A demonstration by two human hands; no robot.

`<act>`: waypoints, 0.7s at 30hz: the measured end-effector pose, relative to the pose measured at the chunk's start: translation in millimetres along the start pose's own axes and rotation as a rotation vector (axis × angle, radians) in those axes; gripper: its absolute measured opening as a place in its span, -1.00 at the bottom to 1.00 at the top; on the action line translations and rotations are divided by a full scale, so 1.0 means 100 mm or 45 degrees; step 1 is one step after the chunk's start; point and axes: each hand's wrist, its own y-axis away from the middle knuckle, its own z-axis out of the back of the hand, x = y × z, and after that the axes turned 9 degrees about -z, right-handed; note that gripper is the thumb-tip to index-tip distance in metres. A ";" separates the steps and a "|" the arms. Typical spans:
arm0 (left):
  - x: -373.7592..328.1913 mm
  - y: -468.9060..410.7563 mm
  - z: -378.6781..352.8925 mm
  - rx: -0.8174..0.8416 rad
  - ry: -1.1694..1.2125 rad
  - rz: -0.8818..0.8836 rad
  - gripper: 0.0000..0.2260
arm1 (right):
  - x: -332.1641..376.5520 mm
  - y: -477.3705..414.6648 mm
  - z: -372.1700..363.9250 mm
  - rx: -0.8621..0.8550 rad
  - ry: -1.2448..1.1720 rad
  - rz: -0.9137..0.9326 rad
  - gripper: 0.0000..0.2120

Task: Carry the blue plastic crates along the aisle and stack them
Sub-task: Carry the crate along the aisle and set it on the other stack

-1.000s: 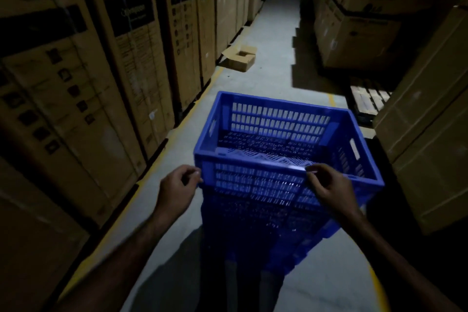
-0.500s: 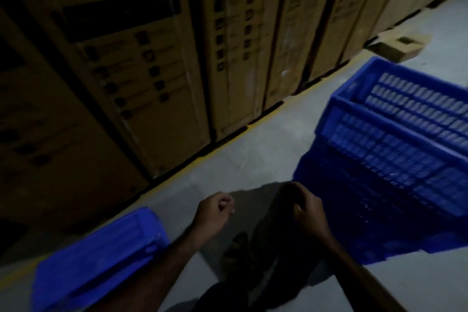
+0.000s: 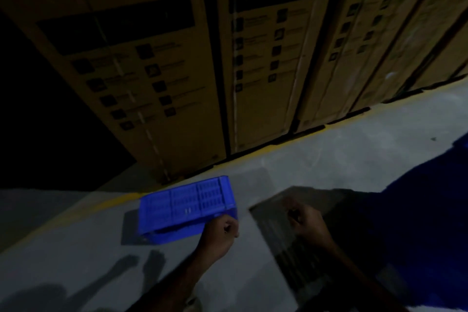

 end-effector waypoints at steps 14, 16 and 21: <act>2.32 -0.28 1.06 0.282 -0.434 0.219 -0.78 | 0.53 -0.21 -2.50 0.180 0.067 -0.327 -0.69; 2.73 -0.46 1.05 0.256 -0.459 0.266 -0.78 | 0.38 -0.38 -2.79 0.180 0.092 -0.375 -0.70; 3.92 -1.05 0.85 0.175 -0.441 0.493 -0.71 | -0.14 -0.90 -3.59 0.233 0.082 -0.438 -0.64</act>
